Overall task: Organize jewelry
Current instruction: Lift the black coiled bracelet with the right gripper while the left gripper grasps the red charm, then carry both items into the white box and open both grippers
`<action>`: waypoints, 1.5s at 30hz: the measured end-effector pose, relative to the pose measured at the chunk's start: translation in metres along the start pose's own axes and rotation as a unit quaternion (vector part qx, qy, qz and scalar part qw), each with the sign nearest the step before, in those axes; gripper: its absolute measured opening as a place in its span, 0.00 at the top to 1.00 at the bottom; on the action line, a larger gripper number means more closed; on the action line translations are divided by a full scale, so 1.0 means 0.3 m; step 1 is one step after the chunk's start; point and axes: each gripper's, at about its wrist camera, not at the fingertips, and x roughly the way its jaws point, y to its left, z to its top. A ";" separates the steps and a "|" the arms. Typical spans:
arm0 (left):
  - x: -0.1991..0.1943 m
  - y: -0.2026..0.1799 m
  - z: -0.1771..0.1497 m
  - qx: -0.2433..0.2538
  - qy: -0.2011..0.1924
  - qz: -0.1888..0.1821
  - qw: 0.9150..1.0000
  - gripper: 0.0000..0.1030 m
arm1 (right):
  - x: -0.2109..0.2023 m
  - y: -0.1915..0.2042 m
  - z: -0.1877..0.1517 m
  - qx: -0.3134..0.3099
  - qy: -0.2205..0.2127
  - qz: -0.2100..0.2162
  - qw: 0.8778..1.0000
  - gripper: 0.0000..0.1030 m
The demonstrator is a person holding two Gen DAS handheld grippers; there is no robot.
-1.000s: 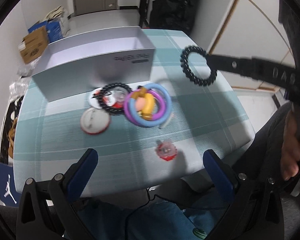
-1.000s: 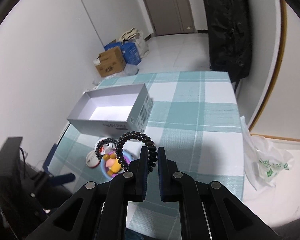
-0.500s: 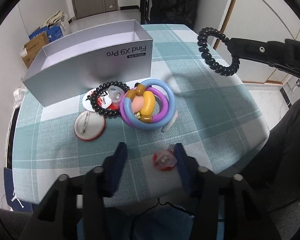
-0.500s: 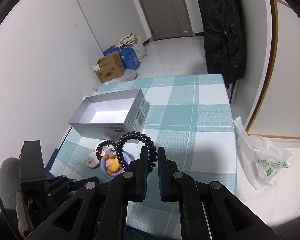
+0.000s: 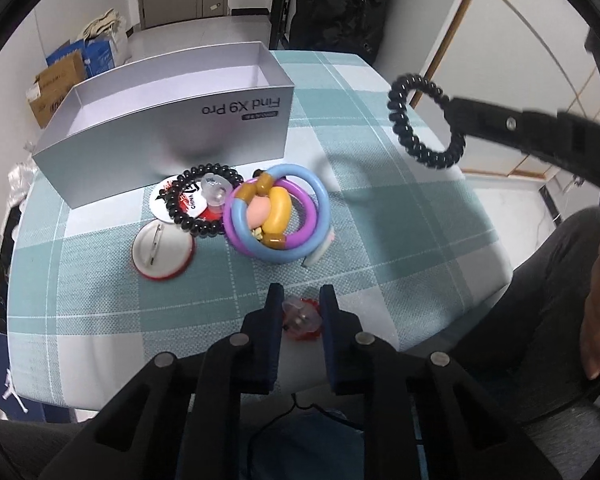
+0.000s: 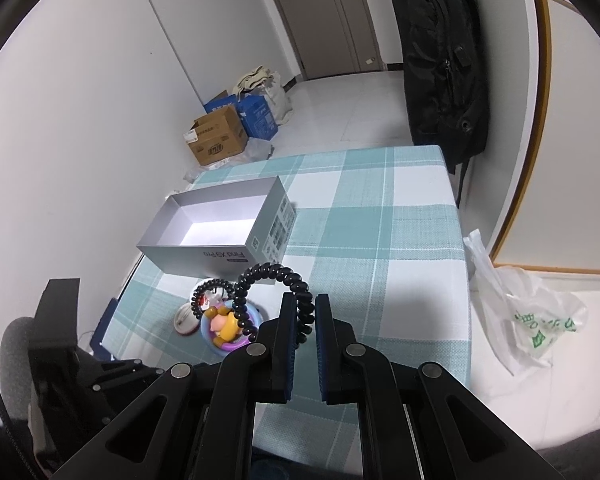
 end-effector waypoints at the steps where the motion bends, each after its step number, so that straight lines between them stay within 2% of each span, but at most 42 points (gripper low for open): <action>1: -0.009 0.002 0.001 -0.004 -0.004 -0.004 1.000 0.87 | 0.000 0.002 0.000 -0.002 0.000 0.000 1.000 0.92; 8: -0.086 0.021 0.011 -0.023 -0.031 -0.030 0.999 0.87 | 0.019 -0.001 0.003 0.007 0.010 0.007 1.000 0.92; 13: -0.118 0.035 0.059 -0.043 -0.059 -0.045 0.996 0.87 | 0.037 0.026 0.008 -0.002 0.013 0.008 1.000 0.92; 22: -0.179 0.147 0.160 -0.097 -0.091 -0.017 0.991 0.87 | 0.072 0.090 0.061 -0.017 0.021 0.030 0.999 0.92; 26: -0.176 0.181 0.229 -0.108 -0.095 -0.010 0.990 0.87 | 0.078 0.121 0.120 -0.031 0.017 0.037 0.999 0.92; 31: -0.179 0.219 0.265 -0.122 -0.101 -0.012 0.987 0.87 | 0.123 0.136 0.217 -0.025 0.019 0.050 0.998 0.92; 37: -0.141 0.281 0.324 -0.135 -0.088 -0.022 0.987 0.87 | 0.188 0.165 0.315 -0.030 0.018 0.065 0.997 0.92; 45: -0.029 0.360 0.331 -0.167 -0.034 -0.054 0.984 0.87 | 0.302 0.159 0.337 -0.026 0.047 0.072 0.996 0.92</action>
